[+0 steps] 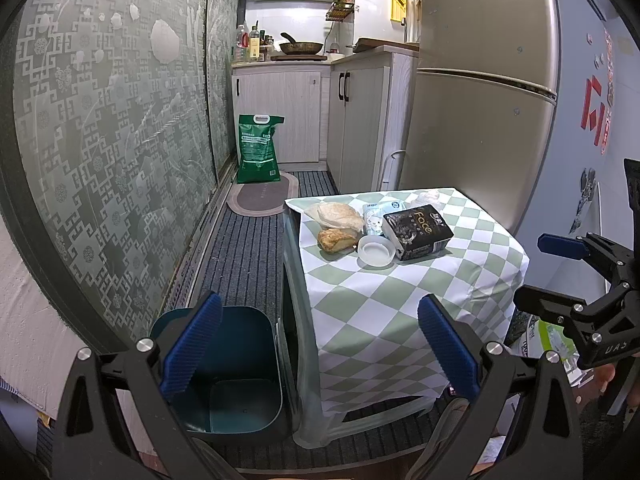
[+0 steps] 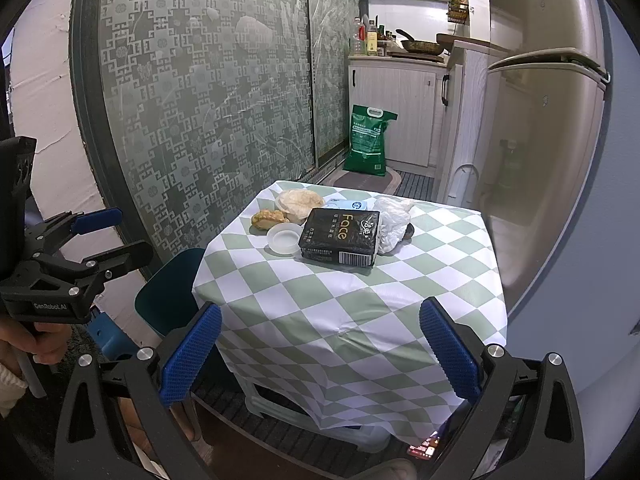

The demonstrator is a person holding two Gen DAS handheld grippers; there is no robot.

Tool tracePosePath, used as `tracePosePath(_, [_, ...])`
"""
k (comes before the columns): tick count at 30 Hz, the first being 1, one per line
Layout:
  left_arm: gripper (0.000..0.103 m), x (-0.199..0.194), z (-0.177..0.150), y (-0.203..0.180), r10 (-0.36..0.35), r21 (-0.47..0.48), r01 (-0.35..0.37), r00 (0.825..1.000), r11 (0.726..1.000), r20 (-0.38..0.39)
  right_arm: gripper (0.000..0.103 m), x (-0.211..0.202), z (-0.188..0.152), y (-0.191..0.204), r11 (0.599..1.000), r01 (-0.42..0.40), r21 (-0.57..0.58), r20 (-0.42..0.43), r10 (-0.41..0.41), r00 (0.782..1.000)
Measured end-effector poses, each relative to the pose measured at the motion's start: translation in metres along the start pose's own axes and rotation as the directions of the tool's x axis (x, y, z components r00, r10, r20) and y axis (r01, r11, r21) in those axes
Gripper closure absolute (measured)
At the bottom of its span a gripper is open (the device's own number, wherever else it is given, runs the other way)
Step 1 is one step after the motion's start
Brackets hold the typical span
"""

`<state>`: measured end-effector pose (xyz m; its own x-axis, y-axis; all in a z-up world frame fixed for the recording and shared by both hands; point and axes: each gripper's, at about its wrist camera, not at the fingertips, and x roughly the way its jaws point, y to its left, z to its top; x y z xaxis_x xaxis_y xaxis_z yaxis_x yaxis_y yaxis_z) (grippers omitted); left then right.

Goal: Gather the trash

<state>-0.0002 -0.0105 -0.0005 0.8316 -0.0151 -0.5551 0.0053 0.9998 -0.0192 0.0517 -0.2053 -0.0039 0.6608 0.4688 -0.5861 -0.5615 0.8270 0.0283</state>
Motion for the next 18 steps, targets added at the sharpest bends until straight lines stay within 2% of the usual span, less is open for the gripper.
tracePosePath(18, [0.003,0.0001,0.0000,-0.0008,0.000,-0.001,0.000,1.000,1.000,0.000,0.003,0.0016,-0.0014,-0.0014,1.000,0.003,0.000,-0.003,-0.003,1.000])
